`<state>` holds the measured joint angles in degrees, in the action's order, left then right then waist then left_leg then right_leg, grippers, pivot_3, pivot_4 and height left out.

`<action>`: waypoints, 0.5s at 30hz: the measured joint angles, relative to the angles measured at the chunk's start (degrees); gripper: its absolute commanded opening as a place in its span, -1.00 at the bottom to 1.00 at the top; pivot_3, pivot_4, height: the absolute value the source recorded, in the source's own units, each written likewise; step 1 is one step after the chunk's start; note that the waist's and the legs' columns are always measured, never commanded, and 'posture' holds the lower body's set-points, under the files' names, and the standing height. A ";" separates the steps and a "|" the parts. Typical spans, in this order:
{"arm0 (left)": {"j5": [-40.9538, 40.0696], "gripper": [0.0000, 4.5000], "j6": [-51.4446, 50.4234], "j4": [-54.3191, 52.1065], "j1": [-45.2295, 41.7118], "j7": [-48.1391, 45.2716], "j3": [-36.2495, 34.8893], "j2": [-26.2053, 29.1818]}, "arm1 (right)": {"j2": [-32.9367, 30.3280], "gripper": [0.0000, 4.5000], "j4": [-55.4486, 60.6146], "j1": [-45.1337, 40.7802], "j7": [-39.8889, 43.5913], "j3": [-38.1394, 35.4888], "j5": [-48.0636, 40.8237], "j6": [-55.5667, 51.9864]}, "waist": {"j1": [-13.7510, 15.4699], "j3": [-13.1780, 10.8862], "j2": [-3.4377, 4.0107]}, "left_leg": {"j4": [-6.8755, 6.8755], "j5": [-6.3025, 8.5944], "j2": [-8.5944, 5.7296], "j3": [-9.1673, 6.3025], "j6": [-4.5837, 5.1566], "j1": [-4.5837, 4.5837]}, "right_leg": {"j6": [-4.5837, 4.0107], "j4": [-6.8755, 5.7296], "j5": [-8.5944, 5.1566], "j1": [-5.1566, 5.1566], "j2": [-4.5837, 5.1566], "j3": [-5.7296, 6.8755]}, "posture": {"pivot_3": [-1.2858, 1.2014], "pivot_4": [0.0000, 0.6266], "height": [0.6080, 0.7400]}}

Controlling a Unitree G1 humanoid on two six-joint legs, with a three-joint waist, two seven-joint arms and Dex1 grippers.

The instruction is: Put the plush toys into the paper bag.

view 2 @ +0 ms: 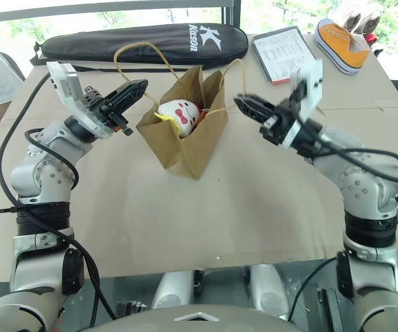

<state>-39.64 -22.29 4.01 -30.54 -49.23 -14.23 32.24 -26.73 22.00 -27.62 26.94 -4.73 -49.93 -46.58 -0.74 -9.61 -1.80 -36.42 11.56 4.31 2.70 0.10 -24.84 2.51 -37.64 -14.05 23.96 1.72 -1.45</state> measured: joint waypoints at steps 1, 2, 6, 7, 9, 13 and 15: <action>0.03 -0.35 -0.01 0.17 0.25 -0.35 -0.04 0.21 | -0.02 -0.23 0.19 0.43 0.37 0.00 0.00 0.06 | -0.03 -0.01 0.01 | 0.00 0.00 0.00 0.00 0.00 -0.01 | 0.00 -0.02 0.00 0.01 0.00 0.00 | 0.03 -0.52 1.00; 0.00 -0.15 -0.25 0.25 0.38 -0.72 -0.06 0.40 | -0.78 -0.02 1.04 0.68 0.86 -0.03 0.25 0.44 | -0.09 -0.02 0.02 | 0.00 0.00 0.00 0.00 0.00 0.00 | 0.00 -0.04 0.00 0.03 -0.01 -0.01 | 0.03 -0.52 1.00; -3.39 0.67 -4.70 -0.32 4.53 -2.23 -4.33 4.60 | -9.33 0.19 6.78 3.98 5.76 -3.88 -1.40 0.28 | -0.18 -0.01 0.01 | 0.03 0.00 0.04 -0.02 0.00 0.07 | -0.01 -0.04 -0.01 0.01 -0.02 0.01 | 0.03 -0.52 1.00; -4.14 0.85 -5.77 -0.79 5.61 -2.61 -5.25 5.24 | -10.17 0.19 6.89 4.54 6.34 -4.27 -1.66 0.14 | -0.21 -0.01 0.01 | 0.03 0.00 0.05 -0.01 0.00 0.06 | -0.01 -0.04 -0.01 0.01 -0.02 0.01 | 0.03 -0.52 1.00; -5.62 0.98 -7.62 -2.88 9.00 -4.13 -6.42 6.99 | -12.34 0.19 7.02 5.47 7.87 -3.14 -0.17 0.18 | -0.23 -0.01 0.01 | 0.03 0.00 0.05 0.00 0.00 0.10 | -0.06 -0.04 -0.04 0.01 -0.01 0.00 | 0.03 -0.52 1.00; -5.79 1.00 -8.94 -5.67 16.13 -5.31 -7.74 8.17 | -10.73 -0.36 5.10 4.90 8.91 6.53 9.41 4.12 | -0.47 0.00 -0.02 | 0.01 0.00 0.06 0.03 0.00 0.15 | -0.22 -0.07 -0.13 0.01 0.00 -0.03 | 0.03 -0.52 1.00; -5.38 1.00 -9.04 -7.56 18.28 -5.42 -7.17 7.90 | -7.97 -0.76 1.76 3.54 9.16 13.37 15.12 7.15 | -0.15 0.00 -0.02 | -0.05 0.00 0.06 0.01 -0.01 0.11 | -0.23 -0.09 -0.13 0.02 0.00 -0.01 | 0.03 -0.52 1.00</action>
<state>-45.02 -31.33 -3.55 -12.26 -54.65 -21.39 40.15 -34.71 23.76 -24.08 36.10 8.65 -34.80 -39.43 -0.90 -9.61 -1.81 -36.47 11.55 4.37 2.71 0.09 -24.73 2.28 -37.72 -14.17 23.98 1.72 -1.46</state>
